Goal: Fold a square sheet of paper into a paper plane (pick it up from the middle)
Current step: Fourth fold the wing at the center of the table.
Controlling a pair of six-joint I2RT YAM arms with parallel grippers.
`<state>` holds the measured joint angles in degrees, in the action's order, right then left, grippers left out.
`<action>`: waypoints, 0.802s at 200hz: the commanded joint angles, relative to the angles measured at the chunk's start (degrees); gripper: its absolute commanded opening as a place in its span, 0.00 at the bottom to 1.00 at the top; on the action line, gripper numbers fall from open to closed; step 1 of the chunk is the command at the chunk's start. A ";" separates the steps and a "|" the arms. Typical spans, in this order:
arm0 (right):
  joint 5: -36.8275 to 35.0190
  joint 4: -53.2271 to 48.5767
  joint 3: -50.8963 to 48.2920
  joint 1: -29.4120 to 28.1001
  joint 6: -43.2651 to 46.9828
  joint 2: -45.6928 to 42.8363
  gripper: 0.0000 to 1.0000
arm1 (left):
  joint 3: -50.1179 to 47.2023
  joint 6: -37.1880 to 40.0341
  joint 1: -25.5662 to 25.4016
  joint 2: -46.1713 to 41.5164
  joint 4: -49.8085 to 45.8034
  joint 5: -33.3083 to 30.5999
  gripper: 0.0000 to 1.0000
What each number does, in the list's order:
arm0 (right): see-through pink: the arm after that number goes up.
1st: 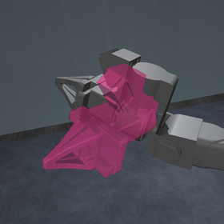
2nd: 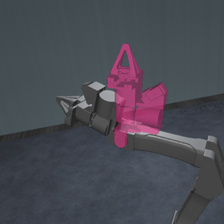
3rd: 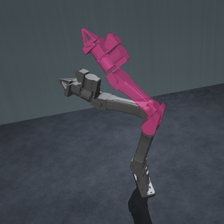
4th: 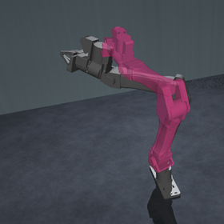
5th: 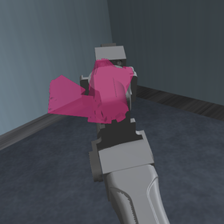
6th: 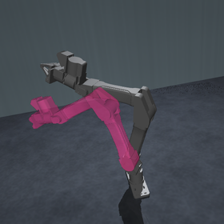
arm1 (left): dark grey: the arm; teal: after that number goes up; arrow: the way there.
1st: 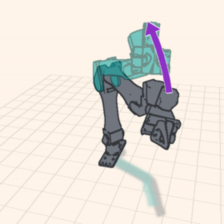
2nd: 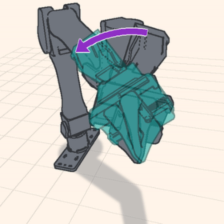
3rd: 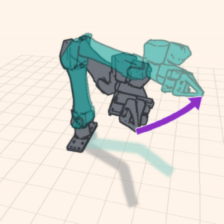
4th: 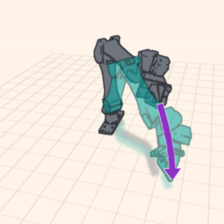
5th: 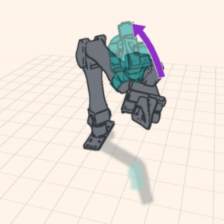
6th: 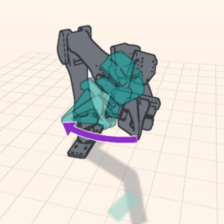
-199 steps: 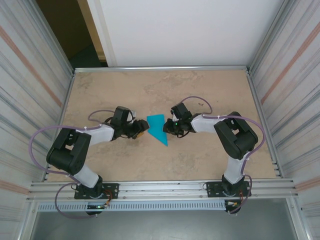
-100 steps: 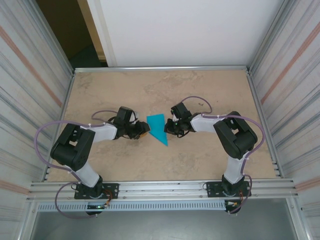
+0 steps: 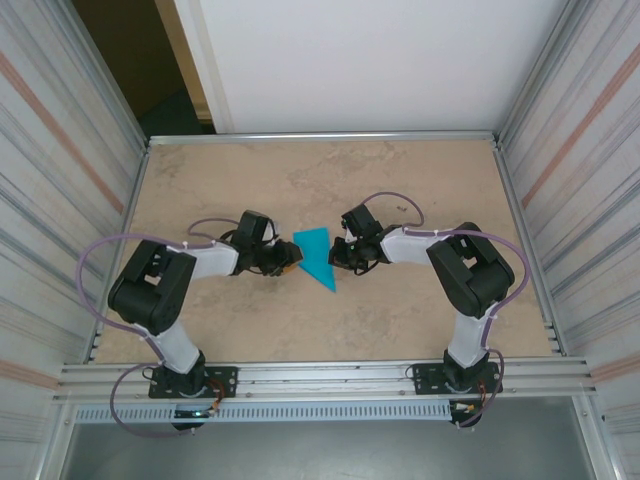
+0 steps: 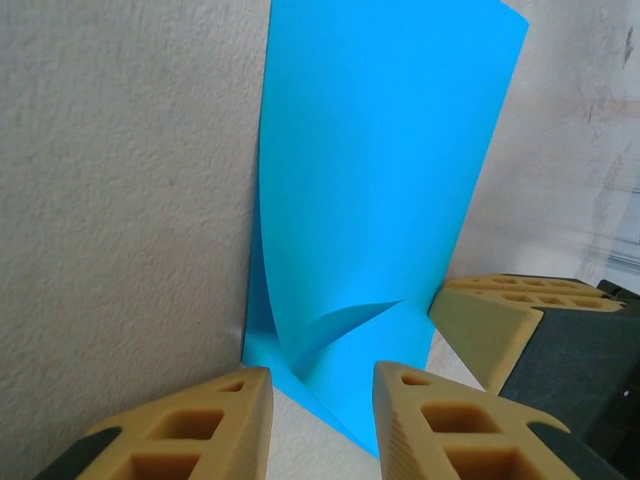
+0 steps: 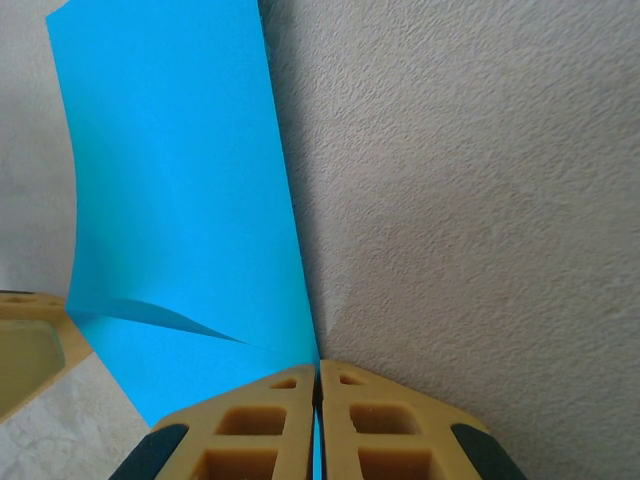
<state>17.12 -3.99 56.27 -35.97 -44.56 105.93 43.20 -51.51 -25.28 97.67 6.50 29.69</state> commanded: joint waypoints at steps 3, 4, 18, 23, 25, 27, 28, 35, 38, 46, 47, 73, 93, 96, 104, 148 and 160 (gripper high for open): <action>-1.15 -3.02 -0.19 -0.62 0.43 2.96 0.08 | 1.73 0.33 -0.56 1.25 -0.51 1.85 0.31; -1.14 -3.03 -0.19 -0.65 0.43 2.97 0.08 | 1.76 0.34 -0.56 1.23 -0.52 1.90 0.30; -1.21 -3.02 -0.20 -0.63 0.43 2.90 0.08 | 2.15 0.57 -0.56 1.70 -0.35 2.39 0.28; -1.15 -2.98 -0.17 -0.60 0.43 2.96 0.08 | 2.30 0.57 -0.56 1.87 -0.27 2.48 0.28; -1.20 -3.00 -0.19 -0.60 0.43 2.90 0.08 | 2.36 0.61 -0.56 1.90 -0.26 2.48 0.28; -1.15 -2.97 -0.11 -0.58 0.43 2.91 0.08 | 2.40 0.61 -0.56 1.95 -0.26 2.54 0.28; -1.14 -2.96 -0.11 -0.59 0.43 2.89 0.08 | 2.41 0.66 -0.56 1.98 -0.26 2.60 0.28; -1.20 -2.95 -0.15 -0.60 0.43 2.91 0.08 | 2.60 0.66 -0.56 2.23 -0.05 2.84 0.27; -1.16 -2.95 -0.11 -0.59 0.41 2.93 0.08 | 2.59 0.67 -0.56 2.31 0.04 3.01 0.26; -1.05 -2.95 -0.14 -0.60 0.43 2.88 0.08 | 2.81 0.70 -0.56 2.54 0.41 3.30 0.26; -1.09 -2.95 -0.17 -0.60 0.43 2.93 0.08 | 2.79 0.70 -0.56 2.58 0.43 3.37 0.26; -0.93 -2.63 -0.13 -0.47 0.43 2.54 0.08 | 3.25 0.83 -0.56 3.86 1.04 4.63 0.24; -0.78 -2.08 -0.20 -0.19 0.65 1.81 0.09 | 2.79 0.28 -0.56 5.28 2.29 5.78 0.23; -0.74 -2.01 -0.21 -0.17 0.71 1.76 0.09 | 2.62 0.21 -0.56 5.46 2.59 5.93 0.22; -0.58 -1.75 -0.26 -0.06 0.93 1.28 0.10 | 2.59 0.09 -0.56 5.81 2.97 6.03 0.22; -1.67 -0.76 -0.77 0.87 3.31 -4.25 0.21 | 2.53 -0.69 -0.40 4.00 3.52 4.45 0.11; -3.86 -0.84 -1.24 1.07 4.89 -7.08 0.28 | 2.46 -1.12 -0.23 3.13 3.43 3.51 0.10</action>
<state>17.21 -3.75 55.92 -35.66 -43.11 104.44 45.25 -51.79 -25.58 102.65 9.34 34.35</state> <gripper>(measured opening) 0.229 0.110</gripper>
